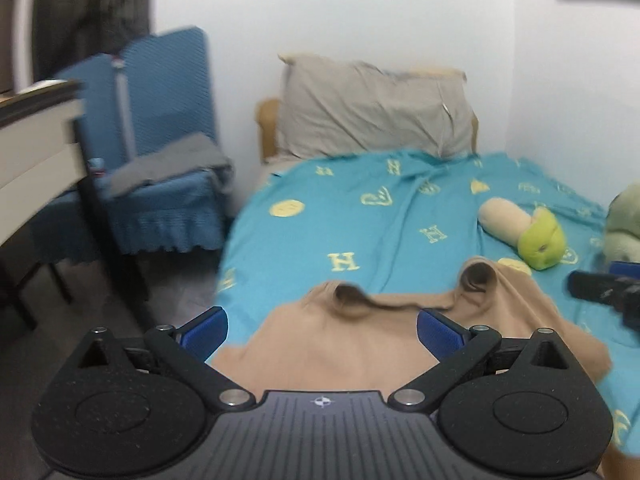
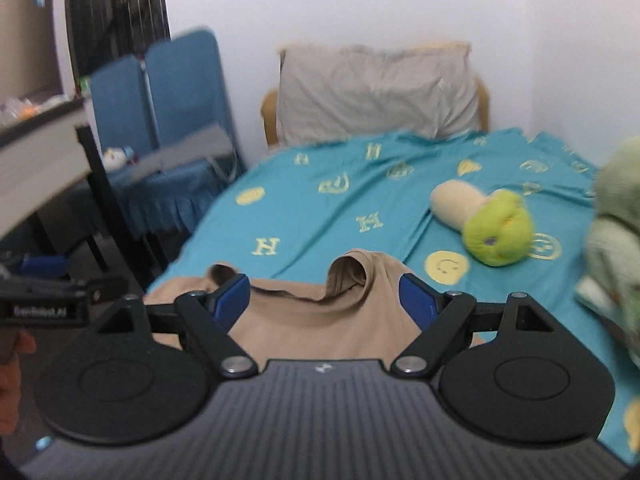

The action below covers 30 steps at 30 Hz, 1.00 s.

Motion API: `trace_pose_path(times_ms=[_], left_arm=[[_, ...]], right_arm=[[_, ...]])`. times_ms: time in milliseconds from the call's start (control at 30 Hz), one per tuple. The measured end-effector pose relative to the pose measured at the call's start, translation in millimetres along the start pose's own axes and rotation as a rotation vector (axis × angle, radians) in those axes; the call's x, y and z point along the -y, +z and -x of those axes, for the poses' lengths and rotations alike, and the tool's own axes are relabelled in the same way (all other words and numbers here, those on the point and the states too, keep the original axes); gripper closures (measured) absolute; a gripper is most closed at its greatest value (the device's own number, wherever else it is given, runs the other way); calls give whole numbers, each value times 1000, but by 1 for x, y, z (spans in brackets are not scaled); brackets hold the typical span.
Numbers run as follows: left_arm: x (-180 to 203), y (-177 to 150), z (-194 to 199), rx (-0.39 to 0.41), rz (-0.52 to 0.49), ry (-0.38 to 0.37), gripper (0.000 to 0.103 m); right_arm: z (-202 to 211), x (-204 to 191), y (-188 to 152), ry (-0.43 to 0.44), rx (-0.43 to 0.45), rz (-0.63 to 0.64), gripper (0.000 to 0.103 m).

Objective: Fold clothes
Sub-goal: 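Lay the T-shirt flat on the bed, collar away, with both grippers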

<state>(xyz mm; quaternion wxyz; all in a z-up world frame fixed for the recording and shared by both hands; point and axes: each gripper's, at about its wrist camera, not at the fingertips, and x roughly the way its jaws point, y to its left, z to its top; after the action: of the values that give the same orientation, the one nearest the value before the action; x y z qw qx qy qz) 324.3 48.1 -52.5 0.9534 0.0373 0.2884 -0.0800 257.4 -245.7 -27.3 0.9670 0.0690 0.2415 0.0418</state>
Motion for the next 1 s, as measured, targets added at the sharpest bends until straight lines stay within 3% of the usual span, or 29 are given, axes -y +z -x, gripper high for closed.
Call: trace_pose_path(times_ms=[200, 333, 433, 533, 600, 733, 867, 1000], left_arm=[[1, -34, 97, 8, 60, 27, 1], [3, -25, 137, -8, 133, 28, 0], [0, -27, 161, 29, 153, 15, 0], [-5, -51, 170, 84, 146, 45, 0], [-7, -63, 162, 54, 144, 68, 0], [-6, -77, 147, 18, 138, 82, 0], [-4, -87, 130, -11, 156, 75, 0], [-11, -96, 114, -67, 216, 57, 1]], right_arm=[[108, -26, -10, -16, 69, 35, 20], [153, -36, 5, -44, 88, -50, 20], [171, -38, 3, -33, 116, -85, 20], [172, -39, -17, -44, 152, -52, 20], [164, -36, -40, -34, 173, -53, 20], [134, -28, -71, -31, 129, -57, 20], [123, -24, -75, -49, 155, -11, 20], [112, -11, -76, -48, 139, -65, 20]])
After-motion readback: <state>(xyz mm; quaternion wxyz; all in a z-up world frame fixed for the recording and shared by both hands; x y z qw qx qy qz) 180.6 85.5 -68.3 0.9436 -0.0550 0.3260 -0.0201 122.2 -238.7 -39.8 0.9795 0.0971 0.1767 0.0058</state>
